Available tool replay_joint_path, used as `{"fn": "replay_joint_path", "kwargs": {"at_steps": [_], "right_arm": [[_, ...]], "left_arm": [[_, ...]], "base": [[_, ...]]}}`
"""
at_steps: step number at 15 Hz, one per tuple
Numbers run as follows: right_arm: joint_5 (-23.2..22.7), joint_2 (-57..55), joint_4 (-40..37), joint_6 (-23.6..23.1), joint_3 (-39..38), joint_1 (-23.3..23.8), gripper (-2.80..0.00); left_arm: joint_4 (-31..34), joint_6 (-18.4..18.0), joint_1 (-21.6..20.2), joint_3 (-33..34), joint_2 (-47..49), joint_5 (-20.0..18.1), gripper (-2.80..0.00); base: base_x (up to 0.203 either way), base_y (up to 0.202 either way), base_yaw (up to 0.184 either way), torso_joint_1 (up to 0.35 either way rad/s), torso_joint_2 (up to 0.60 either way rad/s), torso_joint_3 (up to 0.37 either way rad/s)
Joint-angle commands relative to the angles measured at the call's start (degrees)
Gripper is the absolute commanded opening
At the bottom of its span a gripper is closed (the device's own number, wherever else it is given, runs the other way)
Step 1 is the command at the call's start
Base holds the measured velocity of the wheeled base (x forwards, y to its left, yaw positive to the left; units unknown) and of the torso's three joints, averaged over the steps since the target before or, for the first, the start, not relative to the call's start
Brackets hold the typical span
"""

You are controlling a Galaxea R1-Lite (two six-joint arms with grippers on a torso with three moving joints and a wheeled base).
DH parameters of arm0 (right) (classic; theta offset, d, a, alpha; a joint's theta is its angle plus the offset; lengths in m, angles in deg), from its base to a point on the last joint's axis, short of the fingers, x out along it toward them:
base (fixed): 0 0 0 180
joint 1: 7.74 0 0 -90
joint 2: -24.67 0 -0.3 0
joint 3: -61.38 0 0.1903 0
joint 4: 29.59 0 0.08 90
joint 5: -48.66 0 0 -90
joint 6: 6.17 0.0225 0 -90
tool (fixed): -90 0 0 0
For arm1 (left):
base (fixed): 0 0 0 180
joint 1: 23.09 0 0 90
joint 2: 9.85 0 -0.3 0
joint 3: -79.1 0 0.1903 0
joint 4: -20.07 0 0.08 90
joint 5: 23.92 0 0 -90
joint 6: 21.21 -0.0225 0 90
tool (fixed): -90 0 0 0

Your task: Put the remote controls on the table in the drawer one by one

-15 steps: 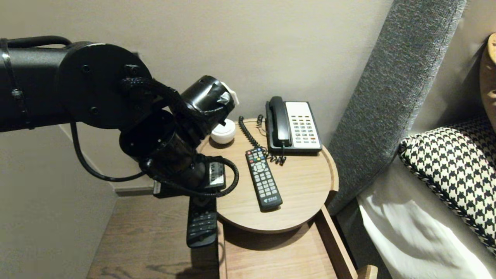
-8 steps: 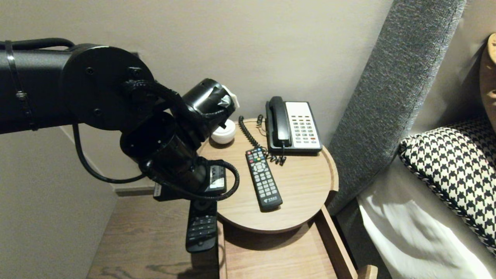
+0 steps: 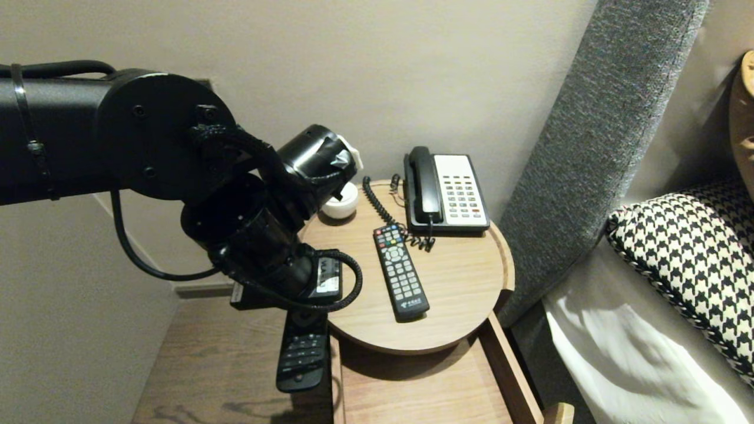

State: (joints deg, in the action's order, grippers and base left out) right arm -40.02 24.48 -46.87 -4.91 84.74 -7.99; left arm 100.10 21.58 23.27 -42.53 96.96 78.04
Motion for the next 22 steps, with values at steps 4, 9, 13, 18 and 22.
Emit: {"fn": "replay_joint_path", "kwargs": {"at_steps": [4, 9, 13, 18, 22], "right_arm": [[0.00, 0.01, 0.06, -0.04, -2.29, -0.02, -2.80], [0.00, 0.01, 0.06, -0.04, -2.29, -0.02, -2.80], [0.00, 0.01, 0.06, 0.04, -2.29, 0.07, -2.80], [0.00, 0.01, 0.06, -0.03, -2.29, -0.02, -2.80], [0.00, 0.01, 0.06, 0.05, -2.29, -0.02, -2.80]], "left_arm": [[1.65, -0.16, -0.04, 0.36, -0.19, -3.46, -2.80], [4.76, -0.60, -0.04, -0.62, -0.87, -9.67, -2.80], [8.25, -0.60, 0.37, 0.40, -0.49, -16.91, -2.80], [10.80, -1.73, 2.04, 2.11, -0.04, -18.20, -2.80], [11.48, -2.49, 3.93, 2.28, 0.79, -19.75, -2.80]], "base": [[0.000, 0.000, 0.000, 0.000, 0.00, 0.000], [0.000, 0.000, 0.000, 0.000, 0.00, 0.000], [0.000, 0.000, 0.000, 0.000, 0.00, 0.000], [0.000, 0.000, 0.000, 0.000, 0.00, 0.000], [0.000, 0.000, 0.000, 0.000, 0.00, 0.000]]}}
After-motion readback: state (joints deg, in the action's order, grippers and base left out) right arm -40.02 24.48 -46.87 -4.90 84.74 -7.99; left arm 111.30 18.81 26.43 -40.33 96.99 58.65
